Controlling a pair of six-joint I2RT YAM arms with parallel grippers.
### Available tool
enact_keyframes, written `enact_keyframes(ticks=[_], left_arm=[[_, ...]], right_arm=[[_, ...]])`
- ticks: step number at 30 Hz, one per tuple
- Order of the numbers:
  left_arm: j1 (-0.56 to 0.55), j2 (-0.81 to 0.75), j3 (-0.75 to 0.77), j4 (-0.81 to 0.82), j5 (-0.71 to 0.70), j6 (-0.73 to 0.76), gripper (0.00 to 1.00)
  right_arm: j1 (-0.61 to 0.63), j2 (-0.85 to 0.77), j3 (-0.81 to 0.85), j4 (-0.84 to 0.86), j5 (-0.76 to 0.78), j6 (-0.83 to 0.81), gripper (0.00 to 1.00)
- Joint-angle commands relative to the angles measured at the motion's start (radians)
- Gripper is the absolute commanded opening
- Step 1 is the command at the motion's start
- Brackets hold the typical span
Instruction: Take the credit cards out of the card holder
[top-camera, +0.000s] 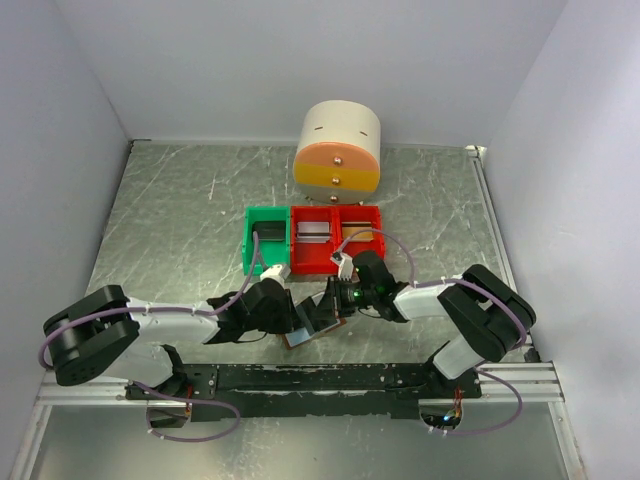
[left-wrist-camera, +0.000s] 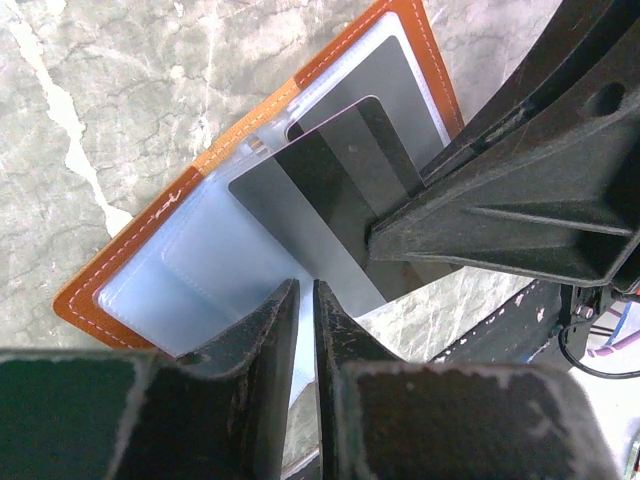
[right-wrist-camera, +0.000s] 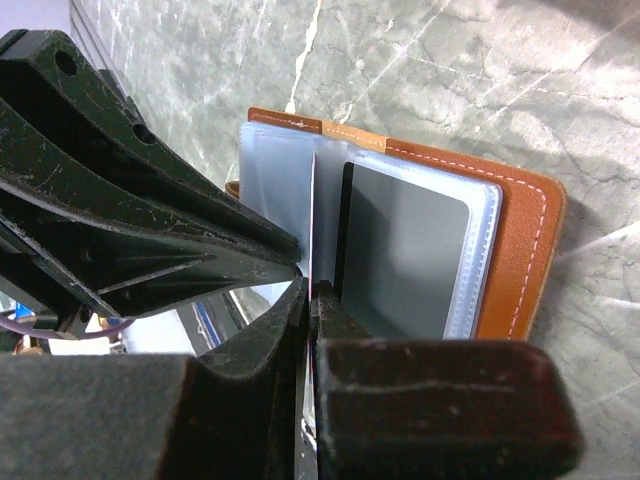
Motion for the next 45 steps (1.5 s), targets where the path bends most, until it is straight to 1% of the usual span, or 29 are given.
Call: enact_keyframes(ticks=[1,3,7,12,16,19,24,25,26,30,32,33,36,39,41,44,45], left_arm=[[-0.006,-0.006,-0.014,-0.118,-0.031,0.024,0.24],[-0.006,-0.016,-0.012,-0.125,-0.034,0.024,0.25],[-0.007,-0.038,-0.009,-0.143,-0.044,0.024,0.25],[-0.006,-0.083,0.002,-0.176,-0.065,0.029,0.27],[-0.006,-0.135,0.038,-0.25,-0.093,0.045,0.3],[-0.007,-0.188,0.066,-0.31,-0.116,0.058,0.32],[-0.006,-0.288,0.106,-0.402,-0.157,0.084,0.39],[-0.006,-0.31,0.115,-0.423,-0.169,0.094,0.41],[-0.006,-0.324,0.129,-0.449,-0.187,0.104,0.46],[0.006,-0.367,0.203,-0.59,-0.272,0.144,0.72],[0.027,-0.384,0.247,-0.649,-0.29,0.165,0.87],[0.042,-0.393,0.264,-0.659,-0.284,0.193,0.93],[0.105,-0.405,0.31,-0.699,-0.27,0.238,1.0],[0.211,-0.421,0.336,-0.726,-0.211,0.295,1.0],[0.318,-0.438,0.346,-0.736,-0.142,0.339,1.0],[0.477,-0.456,0.368,-0.766,-0.063,0.401,1.0],[0.513,-0.458,0.38,-0.778,-0.046,0.423,1.0]], right_arm=[[-0.006,0.001,0.024,-0.032,0.007,-0.029,0.02],[-0.005,-0.011,0.027,-0.05,0.024,-0.036,0.0],[-0.006,-0.064,0.031,-0.121,0.098,-0.054,0.0],[-0.005,-0.169,0.016,-0.198,0.183,-0.069,0.0],[-0.006,-0.267,-0.005,-0.225,0.229,-0.071,0.0],[-0.005,-0.335,-0.029,-0.206,0.25,-0.066,0.0],[-0.003,-0.445,-0.086,-0.102,0.251,-0.061,0.0],[-0.002,-0.465,-0.099,-0.086,0.25,-0.065,0.0],[0.001,-0.489,-0.104,-0.075,0.254,-0.072,0.0],[0.039,-0.57,-0.114,-0.059,0.284,-0.14,0.0],[0.083,-0.614,-0.111,-0.072,0.327,-0.186,0.0],[0.107,-0.639,-0.112,-0.07,0.359,-0.211,0.0],[0.197,-0.723,-0.131,-0.046,0.471,-0.304,0.0],[0.274,-0.775,-0.15,-0.019,0.566,-0.387,0.0],[0.302,-0.791,-0.157,-0.014,0.586,-0.437,0.0],[0.317,-0.791,-0.151,-0.029,0.575,-0.498,0.0],[0.319,-0.788,-0.144,-0.036,0.567,-0.519,0.0]])
